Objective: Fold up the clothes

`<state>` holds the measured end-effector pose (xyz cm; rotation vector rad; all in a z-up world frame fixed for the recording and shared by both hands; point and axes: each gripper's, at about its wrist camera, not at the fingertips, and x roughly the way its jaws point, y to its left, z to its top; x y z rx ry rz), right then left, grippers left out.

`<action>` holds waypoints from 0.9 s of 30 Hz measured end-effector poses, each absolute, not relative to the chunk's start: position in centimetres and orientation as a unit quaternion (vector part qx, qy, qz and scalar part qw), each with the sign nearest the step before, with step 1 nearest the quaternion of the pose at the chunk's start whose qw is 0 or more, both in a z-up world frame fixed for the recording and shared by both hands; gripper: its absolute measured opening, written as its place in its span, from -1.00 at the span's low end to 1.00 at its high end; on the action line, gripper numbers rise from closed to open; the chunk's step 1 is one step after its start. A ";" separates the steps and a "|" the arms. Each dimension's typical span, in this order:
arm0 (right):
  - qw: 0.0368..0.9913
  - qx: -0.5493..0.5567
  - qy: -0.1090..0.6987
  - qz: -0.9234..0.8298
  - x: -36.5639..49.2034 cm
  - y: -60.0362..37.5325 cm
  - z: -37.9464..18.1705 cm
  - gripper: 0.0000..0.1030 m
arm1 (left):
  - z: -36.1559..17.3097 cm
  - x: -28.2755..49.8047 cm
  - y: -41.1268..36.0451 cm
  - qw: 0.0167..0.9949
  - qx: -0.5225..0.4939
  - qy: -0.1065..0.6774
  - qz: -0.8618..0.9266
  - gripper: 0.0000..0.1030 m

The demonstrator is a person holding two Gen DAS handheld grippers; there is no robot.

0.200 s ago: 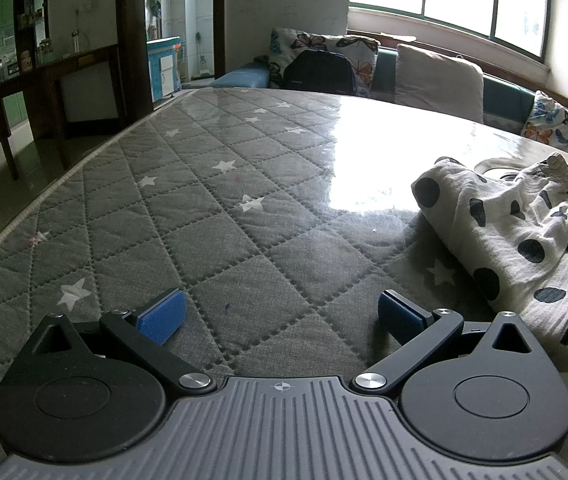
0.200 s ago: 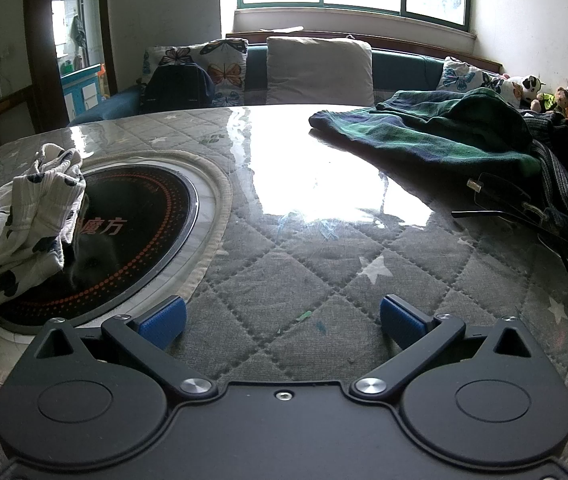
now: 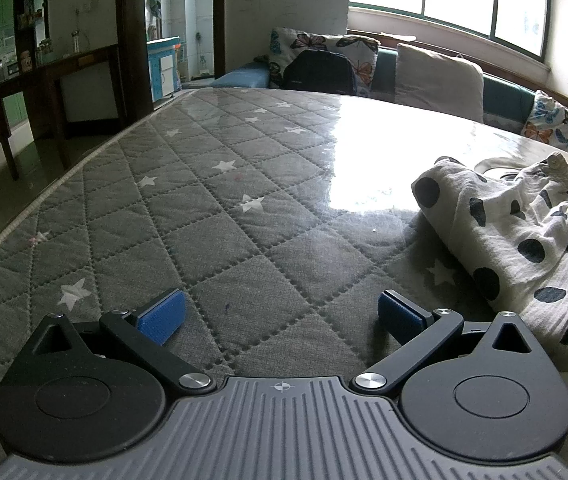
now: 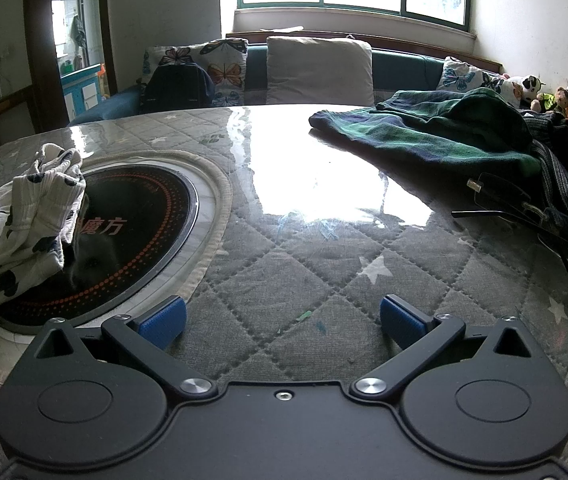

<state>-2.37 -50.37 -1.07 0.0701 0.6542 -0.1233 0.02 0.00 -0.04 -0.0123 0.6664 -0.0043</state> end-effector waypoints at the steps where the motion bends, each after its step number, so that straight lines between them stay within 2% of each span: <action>1: 0.944 0.034 0.321 -0.061 -2.4 -50.4 -1.1 1.00 | 0.0 0.0 0.0 0.945 -0.006 0.327 -0.002 1.00; 17: 0.943 0.033 0.324 -0.066 -2.3 -50.3 -0.9 1.00 | 1.3 -1.2 -2.5 0.935 -0.029 0.352 -0.018 0.99; 27: 0.934 0.118 0.326 0.089 -0.6 -46.2 1.2 1.00 | 4.7 -1.5 -4.7 0.934 -0.079 0.341 -0.069 0.99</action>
